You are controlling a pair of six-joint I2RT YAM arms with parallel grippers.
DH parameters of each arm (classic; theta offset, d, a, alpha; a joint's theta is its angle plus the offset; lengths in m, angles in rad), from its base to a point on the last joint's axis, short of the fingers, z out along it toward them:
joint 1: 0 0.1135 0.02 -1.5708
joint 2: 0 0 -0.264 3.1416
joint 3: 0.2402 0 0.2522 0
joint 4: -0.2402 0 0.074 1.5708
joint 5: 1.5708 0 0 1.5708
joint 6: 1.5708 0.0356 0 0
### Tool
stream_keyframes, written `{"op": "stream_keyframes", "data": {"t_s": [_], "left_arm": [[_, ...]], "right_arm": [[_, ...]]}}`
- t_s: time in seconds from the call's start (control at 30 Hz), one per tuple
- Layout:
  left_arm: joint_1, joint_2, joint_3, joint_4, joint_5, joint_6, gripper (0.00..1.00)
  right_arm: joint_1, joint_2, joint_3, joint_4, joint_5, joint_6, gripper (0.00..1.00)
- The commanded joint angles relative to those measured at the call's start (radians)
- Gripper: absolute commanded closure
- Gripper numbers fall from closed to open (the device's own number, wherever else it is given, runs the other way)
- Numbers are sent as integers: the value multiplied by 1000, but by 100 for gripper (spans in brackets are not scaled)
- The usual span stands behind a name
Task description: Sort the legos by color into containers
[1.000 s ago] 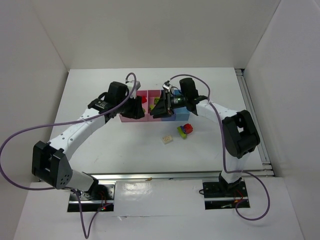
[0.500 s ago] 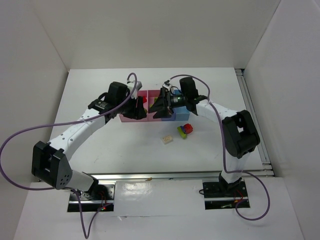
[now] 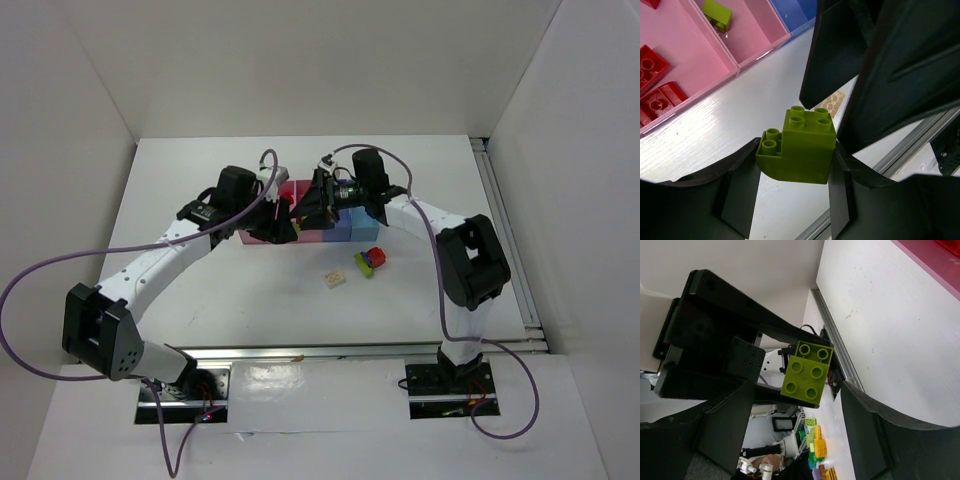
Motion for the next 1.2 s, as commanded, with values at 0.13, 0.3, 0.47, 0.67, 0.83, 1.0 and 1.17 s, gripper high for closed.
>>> {"op": "stream_keyframes", "data": {"t_s": [0.13,0.3,0.47,0.67,0.83,1.0,1.17], "left_arm": [[-8,-37,9,30,28,22,100],[-8,-37,9,30,10,13,100],[-8,-37,19,30,-2,13,100],[-8,-46,19,30,-33,13,100],[-8,-56,9,19,-48,13,100],[-8,-56,0,9,-58,13,100],[1,-65,-23,9,-47,13,100]], "right_arm": [[34,28,50,24,-21,1,26],[43,28,39,35,-21,1,38],[52,17,19,53,-32,1,67],[1,-28,-35,64,-9,1,81],[-76,-68,-78,49,19,1,83],[-121,-102,-98,-5,63,-25,83],[-132,-113,-98,32,100,8,83]]}}
